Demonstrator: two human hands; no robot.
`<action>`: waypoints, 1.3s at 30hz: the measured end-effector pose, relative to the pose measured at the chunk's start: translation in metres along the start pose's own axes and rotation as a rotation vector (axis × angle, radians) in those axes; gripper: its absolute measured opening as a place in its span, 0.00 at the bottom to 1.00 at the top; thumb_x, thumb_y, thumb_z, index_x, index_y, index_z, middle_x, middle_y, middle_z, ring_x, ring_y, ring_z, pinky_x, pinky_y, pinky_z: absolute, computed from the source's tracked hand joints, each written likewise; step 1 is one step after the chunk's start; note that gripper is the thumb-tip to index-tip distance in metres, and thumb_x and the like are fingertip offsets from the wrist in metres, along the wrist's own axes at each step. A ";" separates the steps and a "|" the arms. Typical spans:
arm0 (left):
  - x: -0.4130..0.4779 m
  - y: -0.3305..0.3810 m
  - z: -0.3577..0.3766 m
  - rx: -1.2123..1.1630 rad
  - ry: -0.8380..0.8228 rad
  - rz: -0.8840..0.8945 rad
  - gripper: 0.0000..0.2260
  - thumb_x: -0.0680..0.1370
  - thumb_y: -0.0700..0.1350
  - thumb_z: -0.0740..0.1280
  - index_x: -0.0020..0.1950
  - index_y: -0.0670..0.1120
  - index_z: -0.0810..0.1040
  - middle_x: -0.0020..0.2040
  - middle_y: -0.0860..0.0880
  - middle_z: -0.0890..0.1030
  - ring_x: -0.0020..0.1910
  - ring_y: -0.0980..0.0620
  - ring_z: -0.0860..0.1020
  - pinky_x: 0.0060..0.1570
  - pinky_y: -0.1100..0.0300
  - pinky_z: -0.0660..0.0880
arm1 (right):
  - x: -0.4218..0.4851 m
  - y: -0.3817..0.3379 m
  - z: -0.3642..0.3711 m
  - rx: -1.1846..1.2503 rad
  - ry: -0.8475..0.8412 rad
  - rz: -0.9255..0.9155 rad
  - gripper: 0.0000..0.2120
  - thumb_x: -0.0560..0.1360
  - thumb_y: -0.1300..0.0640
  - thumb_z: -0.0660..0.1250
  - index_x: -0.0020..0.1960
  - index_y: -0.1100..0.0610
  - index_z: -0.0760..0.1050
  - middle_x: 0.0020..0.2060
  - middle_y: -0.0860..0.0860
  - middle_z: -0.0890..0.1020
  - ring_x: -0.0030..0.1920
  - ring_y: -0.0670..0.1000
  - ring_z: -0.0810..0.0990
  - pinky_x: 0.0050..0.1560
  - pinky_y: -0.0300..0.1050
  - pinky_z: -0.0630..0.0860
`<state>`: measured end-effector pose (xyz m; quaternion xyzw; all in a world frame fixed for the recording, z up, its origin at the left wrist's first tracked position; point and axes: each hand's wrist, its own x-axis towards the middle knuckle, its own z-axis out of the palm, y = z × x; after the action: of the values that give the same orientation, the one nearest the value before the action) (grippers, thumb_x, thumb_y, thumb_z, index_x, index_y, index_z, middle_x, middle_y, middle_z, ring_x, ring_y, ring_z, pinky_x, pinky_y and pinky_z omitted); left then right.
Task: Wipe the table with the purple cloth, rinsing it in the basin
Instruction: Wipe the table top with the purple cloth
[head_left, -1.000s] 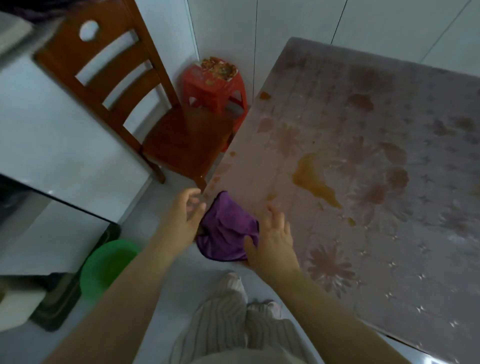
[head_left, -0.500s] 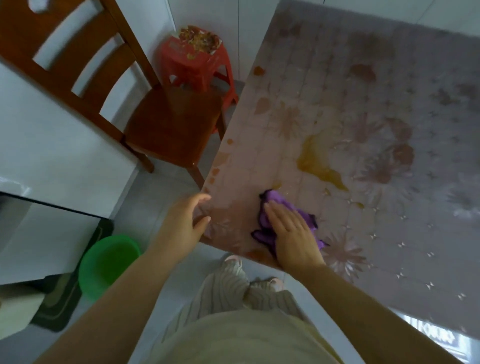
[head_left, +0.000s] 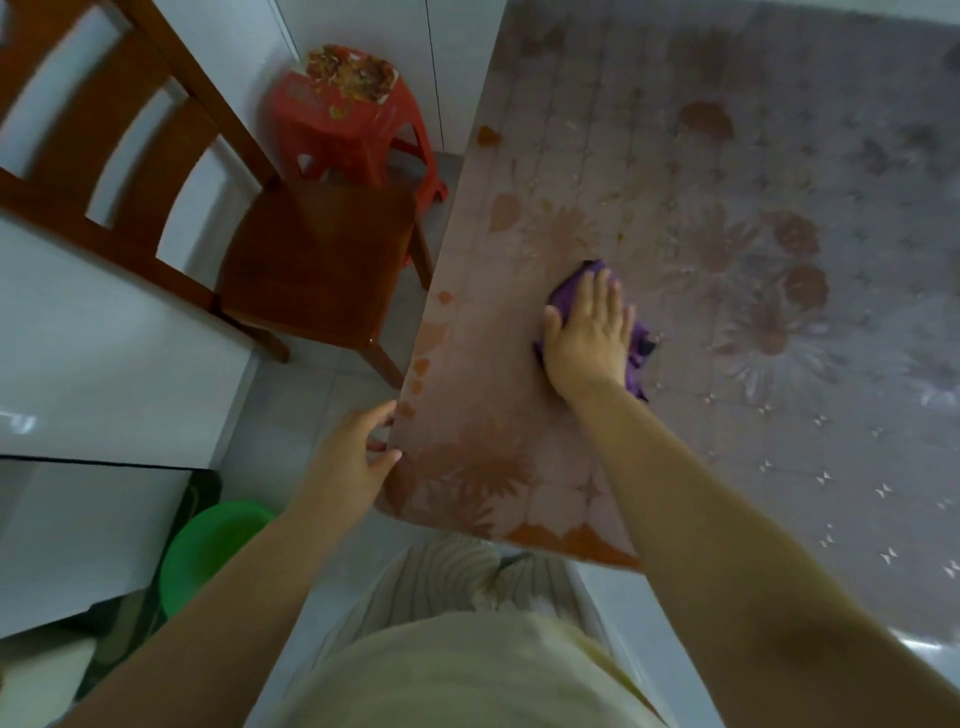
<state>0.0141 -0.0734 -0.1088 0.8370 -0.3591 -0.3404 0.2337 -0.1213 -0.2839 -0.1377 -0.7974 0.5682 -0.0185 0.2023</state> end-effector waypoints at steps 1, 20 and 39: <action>0.001 -0.001 0.000 -0.001 -0.006 -0.002 0.23 0.73 0.36 0.66 0.67 0.47 0.68 0.59 0.46 0.74 0.45 0.52 0.75 0.46 0.59 0.70 | -0.005 -0.020 0.007 -0.017 -0.043 -0.101 0.29 0.81 0.47 0.47 0.76 0.59 0.43 0.76 0.55 0.45 0.76 0.53 0.42 0.72 0.48 0.36; 0.008 -0.004 -0.005 -0.116 -0.060 -0.116 0.22 0.72 0.36 0.68 0.64 0.51 0.71 0.49 0.55 0.74 0.41 0.57 0.76 0.49 0.56 0.72 | -0.010 0.011 -0.006 0.098 -0.001 0.058 0.28 0.80 0.53 0.54 0.76 0.57 0.47 0.75 0.56 0.54 0.74 0.58 0.52 0.73 0.53 0.51; 0.013 -0.005 -0.001 -0.089 -0.011 -0.082 0.15 0.74 0.37 0.66 0.59 0.47 0.72 0.49 0.52 0.74 0.43 0.51 0.75 0.45 0.57 0.70 | -0.069 0.094 -0.019 -0.077 0.033 0.232 0.25 0.81 0.52 0.47 0.76 0.53 0.47 0.76 0.51 0.50 0.75 0.53 0.48 0.74 0.55 0.46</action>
<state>0.0241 -0.0801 -0.1167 0.8379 -0.3105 -0.3697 0.2545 -0.2354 -0.2523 -0.1386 -0.7333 0.6600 0.0139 0.1629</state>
